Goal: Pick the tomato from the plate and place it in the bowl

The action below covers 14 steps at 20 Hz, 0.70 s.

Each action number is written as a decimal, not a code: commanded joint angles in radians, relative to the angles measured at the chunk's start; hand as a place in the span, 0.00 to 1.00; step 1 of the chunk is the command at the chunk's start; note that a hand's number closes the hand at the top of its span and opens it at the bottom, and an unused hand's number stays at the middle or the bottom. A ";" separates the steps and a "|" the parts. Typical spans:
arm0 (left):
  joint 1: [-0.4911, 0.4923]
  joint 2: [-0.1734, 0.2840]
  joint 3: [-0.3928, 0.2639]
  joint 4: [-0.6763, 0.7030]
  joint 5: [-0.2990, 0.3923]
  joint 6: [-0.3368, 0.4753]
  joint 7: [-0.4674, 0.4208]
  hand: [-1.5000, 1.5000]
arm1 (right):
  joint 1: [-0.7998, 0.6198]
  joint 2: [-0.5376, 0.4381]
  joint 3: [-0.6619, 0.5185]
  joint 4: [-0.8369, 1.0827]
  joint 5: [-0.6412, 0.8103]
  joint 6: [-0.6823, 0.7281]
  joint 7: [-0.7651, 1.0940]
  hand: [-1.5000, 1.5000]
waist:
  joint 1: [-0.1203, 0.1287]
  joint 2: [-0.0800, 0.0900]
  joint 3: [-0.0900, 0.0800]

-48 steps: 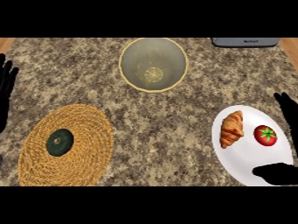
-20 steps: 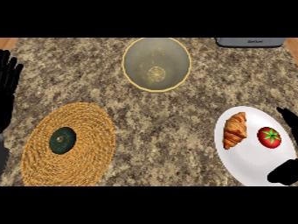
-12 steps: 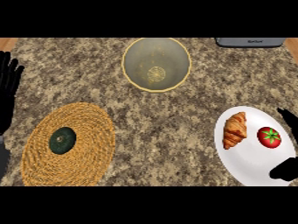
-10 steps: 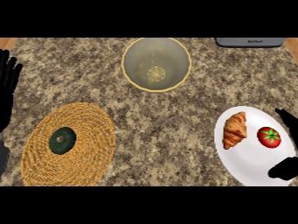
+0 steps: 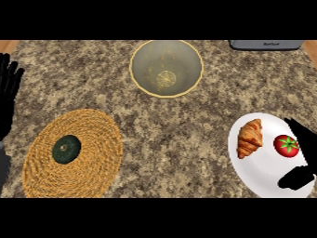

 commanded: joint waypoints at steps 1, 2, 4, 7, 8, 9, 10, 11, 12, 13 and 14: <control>-0.028 -0.013 0.021 0.080 -0.026 -0.031 -0.057 0.50 | -0.030 0.053 -0.014 0.043 0.052 0.022 -0.011 0.00 | -0.001 0.000 0.000; -0.033 -0.004 0.011 0.013 -0.020 -0.018 0.028 0.50 | -0.040 0.003 -0.073 0.107 0.022 0.026 -0.091 0.00 | 0.000 0.000 0.000; 0.032 -0.024 0.021 -0.009 -0.040 -0.029 -0.029 0.50 | -0.052 0.049 -0.065 0.081 0.052 0.048 -0.054 0.00 | 0.001 0.000 0.000; 0.004 -0.020 0.036 -0.004 -0.030 -0.033 -0.008 0.50 | -0.117 0.088 -0.057 0.244 0.104 -0.015 -0.105 0.00 | 0.004 0.000 0.000; 0.056 -0.041 0.017 -0.055 -0.047 -0.031 -0.005 0.50 | -0.081 0.088 -0.064 0.133 0.100 0.044 -0.027 0.00 | 0.002 -0.001 0.000; -0.008 -0.037 0.037 0.038 -0.040 -0.043 -0.027 0.50 | -0.037 0.079 -0.082 0.150 0.096 0.029 -0.091 0.00 | -0.001 0.000 0.000; 0.045 -0.059 0.003 -0.094 -0.058 0.002 0.043 0.50 | -0.104 0.084 -0.078 0.249 0.116 0.018 -0.091 0.00 | 0.005 0.000 0.000; -0.038 -0.065 0.010 -0.013 -0.056 0.007 0.026 0.50 | -0.085 0.120 -0.063 0.238 0.135 -0.012 -0.072 0.00 | 0.000 0.000 0.000; 0.033 -0.004 0.072 -0.050 -0.002 -0.067 0.033 0.50 | -0.057 0.111 -0.087 0.254 0.136 -0.058 -0.123 0.00 | 0.003 0.000 0.000; -0.044 -0.025 0.046 0.049 -0.046 -0.042 -0.008 0.50 | -0.085 0.134 -0.072 0.304 0.153 -0.045 -0.090 0.00 | 0.000 0.001 0.000; 0.059 -0.018 0.067 -0.073 -0.014 -0.069 0.023 0.50 | -0.065 0.083 -0.121 0.231 0.116 0.024 -0.091 0.00 | 0.002 -0.001 0.000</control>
